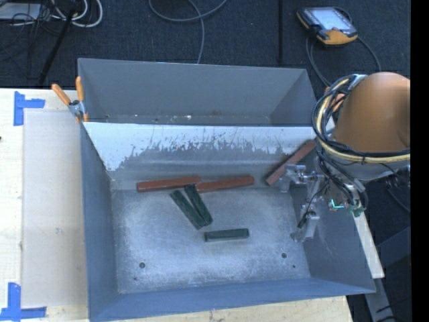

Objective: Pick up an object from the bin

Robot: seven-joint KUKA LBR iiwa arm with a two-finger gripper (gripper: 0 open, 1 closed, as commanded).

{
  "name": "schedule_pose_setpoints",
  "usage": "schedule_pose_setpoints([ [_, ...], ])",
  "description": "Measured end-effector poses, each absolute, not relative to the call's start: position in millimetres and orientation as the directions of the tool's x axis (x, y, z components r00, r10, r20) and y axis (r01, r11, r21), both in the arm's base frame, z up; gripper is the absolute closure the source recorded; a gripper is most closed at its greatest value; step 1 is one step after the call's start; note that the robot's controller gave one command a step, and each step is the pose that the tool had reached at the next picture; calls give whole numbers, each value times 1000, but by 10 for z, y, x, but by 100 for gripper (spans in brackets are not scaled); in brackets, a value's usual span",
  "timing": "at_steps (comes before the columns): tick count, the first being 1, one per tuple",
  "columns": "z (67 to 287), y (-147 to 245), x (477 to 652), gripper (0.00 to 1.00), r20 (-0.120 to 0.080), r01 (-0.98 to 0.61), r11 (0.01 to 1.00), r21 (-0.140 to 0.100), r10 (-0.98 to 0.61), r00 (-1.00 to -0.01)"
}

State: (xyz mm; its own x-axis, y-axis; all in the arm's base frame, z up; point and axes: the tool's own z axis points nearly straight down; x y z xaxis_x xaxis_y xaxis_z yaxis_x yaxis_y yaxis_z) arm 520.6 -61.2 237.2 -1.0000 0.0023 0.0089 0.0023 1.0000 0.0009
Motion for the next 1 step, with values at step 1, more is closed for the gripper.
schedule_pose_setpoints([
  [1,2414,-610,5221,0,1,1,1000,0,1,-1000],
])
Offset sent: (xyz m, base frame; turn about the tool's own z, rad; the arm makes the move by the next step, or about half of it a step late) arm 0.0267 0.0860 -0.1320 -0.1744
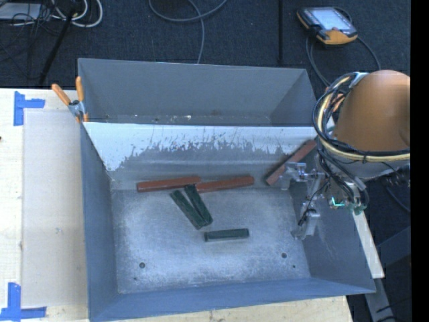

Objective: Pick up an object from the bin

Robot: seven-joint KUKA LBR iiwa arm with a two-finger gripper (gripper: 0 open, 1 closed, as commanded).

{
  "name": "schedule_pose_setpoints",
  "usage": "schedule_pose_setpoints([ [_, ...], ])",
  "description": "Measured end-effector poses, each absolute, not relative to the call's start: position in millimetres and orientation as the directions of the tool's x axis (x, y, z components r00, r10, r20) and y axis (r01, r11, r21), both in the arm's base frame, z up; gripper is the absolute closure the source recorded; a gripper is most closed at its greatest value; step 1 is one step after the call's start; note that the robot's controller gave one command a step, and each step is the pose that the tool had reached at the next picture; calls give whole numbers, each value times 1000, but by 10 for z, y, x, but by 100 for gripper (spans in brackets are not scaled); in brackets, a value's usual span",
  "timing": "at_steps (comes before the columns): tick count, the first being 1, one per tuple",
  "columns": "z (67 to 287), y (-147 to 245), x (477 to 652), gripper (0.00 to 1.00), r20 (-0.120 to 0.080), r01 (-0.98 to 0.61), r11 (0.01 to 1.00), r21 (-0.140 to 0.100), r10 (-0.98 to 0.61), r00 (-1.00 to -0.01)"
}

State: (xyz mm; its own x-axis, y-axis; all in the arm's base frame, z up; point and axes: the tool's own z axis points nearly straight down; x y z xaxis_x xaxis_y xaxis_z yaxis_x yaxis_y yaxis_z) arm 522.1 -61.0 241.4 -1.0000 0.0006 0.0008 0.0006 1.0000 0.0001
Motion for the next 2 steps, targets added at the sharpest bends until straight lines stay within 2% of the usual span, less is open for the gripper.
schedule_pose_setpoints([
  [1,2039,-379,5312,0,-7,-49,999,-2,-49,-999],
  [2,1538,-238,5339,0,0,24,1000,1,24,-1000],
])
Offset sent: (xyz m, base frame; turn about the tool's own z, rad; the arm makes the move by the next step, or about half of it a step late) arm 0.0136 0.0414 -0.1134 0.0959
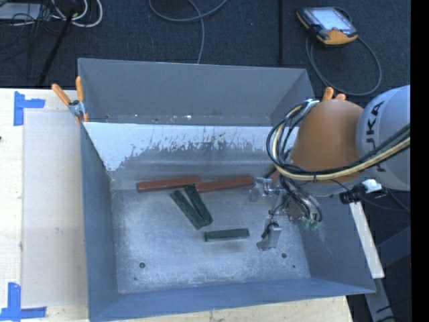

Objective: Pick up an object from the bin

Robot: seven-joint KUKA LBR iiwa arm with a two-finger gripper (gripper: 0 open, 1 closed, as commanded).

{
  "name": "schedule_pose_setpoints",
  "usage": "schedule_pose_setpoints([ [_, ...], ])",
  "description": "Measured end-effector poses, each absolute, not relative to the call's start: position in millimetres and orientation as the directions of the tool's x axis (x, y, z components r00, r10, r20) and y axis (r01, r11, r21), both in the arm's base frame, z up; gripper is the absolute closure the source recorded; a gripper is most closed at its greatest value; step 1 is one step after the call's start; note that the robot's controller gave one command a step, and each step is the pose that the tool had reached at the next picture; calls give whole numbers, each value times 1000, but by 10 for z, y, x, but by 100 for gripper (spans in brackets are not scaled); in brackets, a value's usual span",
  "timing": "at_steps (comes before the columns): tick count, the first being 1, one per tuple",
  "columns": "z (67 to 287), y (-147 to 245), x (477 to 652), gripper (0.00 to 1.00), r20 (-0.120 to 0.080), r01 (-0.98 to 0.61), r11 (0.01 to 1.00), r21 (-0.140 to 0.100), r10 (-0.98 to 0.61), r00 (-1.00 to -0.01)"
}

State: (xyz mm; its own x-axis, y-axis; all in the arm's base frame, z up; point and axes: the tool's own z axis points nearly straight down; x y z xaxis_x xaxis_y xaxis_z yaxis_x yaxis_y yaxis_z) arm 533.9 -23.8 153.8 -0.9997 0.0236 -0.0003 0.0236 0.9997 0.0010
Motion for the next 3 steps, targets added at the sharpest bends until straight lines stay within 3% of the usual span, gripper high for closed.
schedule_pose_setpoints([
  [1,695,-112,6023,100,-1,-213,977,1,-213,-977],
  [2,693,-113,6014,0,4,-214,977,1,-214,-977],
  [3,693,-113,6014,0,4,-214,977,1,-214,-977],
])
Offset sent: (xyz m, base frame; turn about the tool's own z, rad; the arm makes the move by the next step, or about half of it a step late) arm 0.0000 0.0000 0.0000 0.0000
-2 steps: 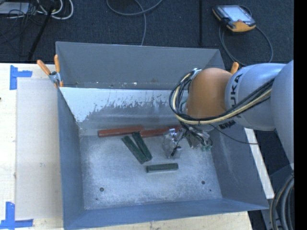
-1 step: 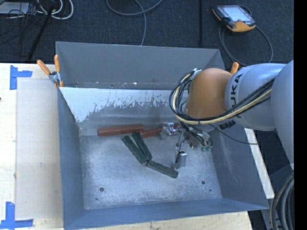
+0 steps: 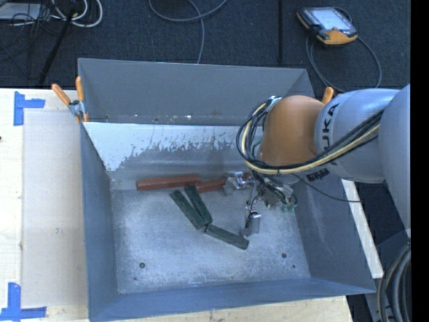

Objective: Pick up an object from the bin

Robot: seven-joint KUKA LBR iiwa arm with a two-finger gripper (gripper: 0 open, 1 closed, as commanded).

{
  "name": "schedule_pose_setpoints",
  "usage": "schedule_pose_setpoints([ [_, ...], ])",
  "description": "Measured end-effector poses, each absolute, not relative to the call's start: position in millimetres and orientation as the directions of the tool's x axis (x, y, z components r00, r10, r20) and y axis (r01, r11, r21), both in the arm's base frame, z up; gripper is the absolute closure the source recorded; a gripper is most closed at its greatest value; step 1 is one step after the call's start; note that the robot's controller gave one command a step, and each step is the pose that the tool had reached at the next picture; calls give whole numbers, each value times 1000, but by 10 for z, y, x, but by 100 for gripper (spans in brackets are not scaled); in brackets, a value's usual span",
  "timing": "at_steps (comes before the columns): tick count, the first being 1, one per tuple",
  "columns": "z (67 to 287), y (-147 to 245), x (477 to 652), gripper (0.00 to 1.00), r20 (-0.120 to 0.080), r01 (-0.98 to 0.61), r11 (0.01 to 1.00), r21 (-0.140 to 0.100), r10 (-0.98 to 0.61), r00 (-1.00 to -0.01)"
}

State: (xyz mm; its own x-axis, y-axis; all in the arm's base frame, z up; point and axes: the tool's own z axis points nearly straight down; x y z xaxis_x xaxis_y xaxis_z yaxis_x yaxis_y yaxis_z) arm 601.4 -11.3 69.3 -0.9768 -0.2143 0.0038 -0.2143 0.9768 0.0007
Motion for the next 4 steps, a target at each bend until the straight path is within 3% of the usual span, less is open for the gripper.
schedule_pose_setpoints([
  [1,746,-12,5842,0,1,-256,967,-1,-256,-967],
  [2,742,181,5516,0,0,-270,963,1,-270,-963],
  [3,696,515,5307,100,3,-269,963,1,-269,-963],
  [4,696,515,5307,100,3,-270,963,1,-270,-963],
])
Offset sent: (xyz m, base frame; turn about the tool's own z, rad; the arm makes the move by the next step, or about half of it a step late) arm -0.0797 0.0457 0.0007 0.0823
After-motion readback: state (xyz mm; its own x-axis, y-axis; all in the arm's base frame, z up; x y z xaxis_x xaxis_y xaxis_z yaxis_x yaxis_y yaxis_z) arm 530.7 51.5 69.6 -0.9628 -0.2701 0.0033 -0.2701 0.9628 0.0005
